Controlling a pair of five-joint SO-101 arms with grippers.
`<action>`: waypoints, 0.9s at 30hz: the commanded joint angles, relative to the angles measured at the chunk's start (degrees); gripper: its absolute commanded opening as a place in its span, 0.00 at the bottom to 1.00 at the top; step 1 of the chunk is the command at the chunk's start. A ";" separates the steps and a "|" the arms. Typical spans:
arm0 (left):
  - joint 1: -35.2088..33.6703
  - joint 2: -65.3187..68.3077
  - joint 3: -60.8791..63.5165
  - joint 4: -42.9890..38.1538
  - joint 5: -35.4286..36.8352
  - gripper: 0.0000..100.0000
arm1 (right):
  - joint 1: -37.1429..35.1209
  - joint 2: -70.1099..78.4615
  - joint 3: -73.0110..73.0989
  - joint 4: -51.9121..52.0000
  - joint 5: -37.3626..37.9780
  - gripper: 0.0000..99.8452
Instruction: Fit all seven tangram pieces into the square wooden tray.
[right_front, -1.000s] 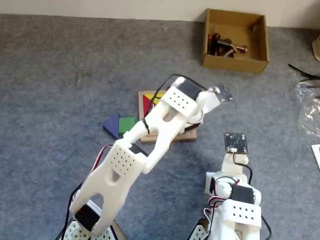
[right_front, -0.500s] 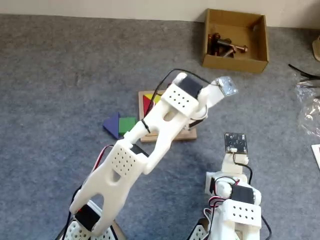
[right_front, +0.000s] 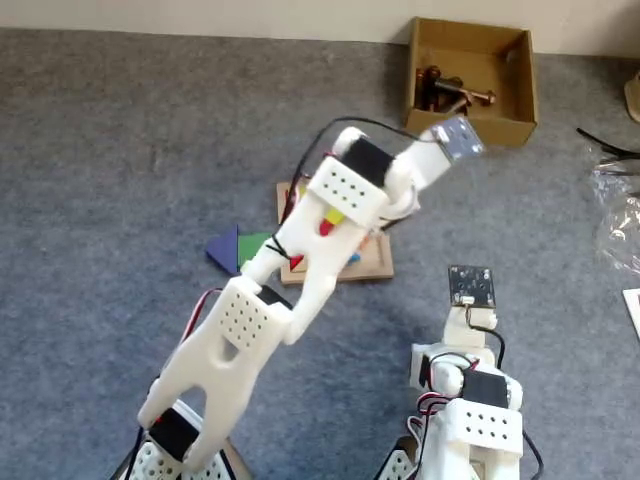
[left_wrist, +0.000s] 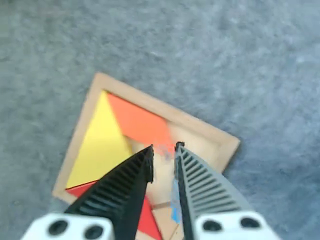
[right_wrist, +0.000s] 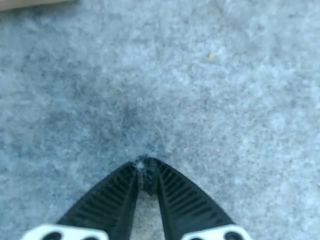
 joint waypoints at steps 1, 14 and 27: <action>-2.77 -3.82 -2.86 0.44 0.44 0.08 | 1.89 -0.04 1.80 0.84 -0.18 0.01; -11.12 -15.96 18.95 0.35 4.48 0.08 | 1.89 -0.04 1.80 0.84 -0.35 0.01; -8.48 -15.69 27.21 0.09 4.40 0.05 | 1.89 -0.04 1.80 0.84 -0.35 0.01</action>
